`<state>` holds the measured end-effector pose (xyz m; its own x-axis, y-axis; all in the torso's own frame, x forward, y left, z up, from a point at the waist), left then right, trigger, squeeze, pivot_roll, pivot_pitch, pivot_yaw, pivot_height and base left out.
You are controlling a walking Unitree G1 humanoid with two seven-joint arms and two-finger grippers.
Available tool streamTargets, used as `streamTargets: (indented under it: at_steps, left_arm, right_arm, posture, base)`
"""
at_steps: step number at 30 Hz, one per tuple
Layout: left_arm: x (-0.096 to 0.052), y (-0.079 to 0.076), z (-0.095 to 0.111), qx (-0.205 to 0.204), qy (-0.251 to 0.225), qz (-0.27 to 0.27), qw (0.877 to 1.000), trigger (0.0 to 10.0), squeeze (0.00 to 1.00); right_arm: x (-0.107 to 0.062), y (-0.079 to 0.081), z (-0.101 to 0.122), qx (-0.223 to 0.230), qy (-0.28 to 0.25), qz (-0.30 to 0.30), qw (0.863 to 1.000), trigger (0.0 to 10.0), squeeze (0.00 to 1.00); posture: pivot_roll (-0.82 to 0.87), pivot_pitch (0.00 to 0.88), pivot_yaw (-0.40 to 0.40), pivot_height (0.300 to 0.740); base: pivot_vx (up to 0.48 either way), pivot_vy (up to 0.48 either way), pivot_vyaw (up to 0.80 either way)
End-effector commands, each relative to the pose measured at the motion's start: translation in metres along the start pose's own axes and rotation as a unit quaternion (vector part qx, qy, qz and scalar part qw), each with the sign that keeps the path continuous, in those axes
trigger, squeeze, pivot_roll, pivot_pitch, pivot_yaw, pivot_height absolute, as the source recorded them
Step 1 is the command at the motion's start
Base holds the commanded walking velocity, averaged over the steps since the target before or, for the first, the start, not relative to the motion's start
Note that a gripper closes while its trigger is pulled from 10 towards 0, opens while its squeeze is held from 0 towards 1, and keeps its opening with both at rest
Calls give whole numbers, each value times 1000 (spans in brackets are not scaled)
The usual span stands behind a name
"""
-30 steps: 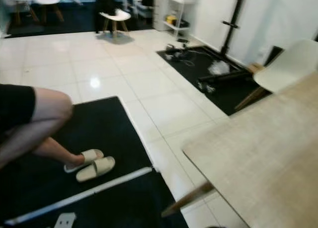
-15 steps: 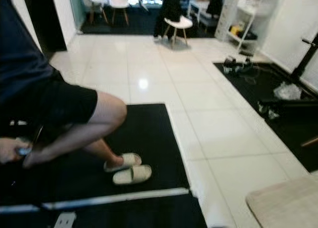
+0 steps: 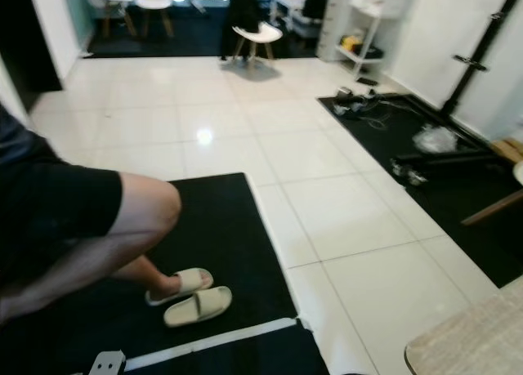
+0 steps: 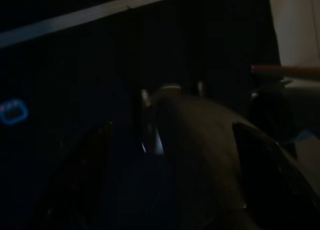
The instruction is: Restocking fridge
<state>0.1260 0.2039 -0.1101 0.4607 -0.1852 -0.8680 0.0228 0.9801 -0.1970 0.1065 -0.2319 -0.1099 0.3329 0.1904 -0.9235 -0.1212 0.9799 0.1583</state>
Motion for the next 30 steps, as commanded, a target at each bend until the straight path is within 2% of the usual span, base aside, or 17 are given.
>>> streamTargets:
  at_steps: [1,20,24,30]
  left_arm:
    - [0,-4,-11,-6,23,-2,1000,10000,0]
    - [-1,-1,-12,-9,24,10,1000,10000,0]
    - [-1,-1,-12,-7,25,12,1000,10000,0]
    - [-1,-1,-12,-5,26,14,1000,10000,0]
  right_arm:
    - [1,2,-1,2,6,1,1000,10000,0]
    - [5,8,10,1,1,9,1000,10000,0]
    - [0,-2,4,11,-4,-3,1000,10000,0]
    - [-4,-8,-2,8,-4,-5,1000,10000,0]
  posture:
    - [1,0,-66,740]
    - [2,0,-64,740]
    - [4,0,-63,740]
    - [5,0,-62,740]
  base:
    - [0,0,-775]
    - [0,0,-775]
    - [0,0,-772]
    - [0,0,0]
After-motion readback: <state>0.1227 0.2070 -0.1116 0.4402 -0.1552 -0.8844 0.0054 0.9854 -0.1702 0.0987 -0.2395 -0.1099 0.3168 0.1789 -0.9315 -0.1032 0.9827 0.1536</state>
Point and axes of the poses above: a point about 5 cm out from each wrist's last joint towards the gripper, its own x axis pointing out of the wrist towards the gripper, its own z axis along the axis of the wrist's last joint, y = z × x, the point moved 1 cm from there along x, pointing out of the wrist towards the gripper, and after that the axes turned 1 degree about -x, right-handed, at the moved point
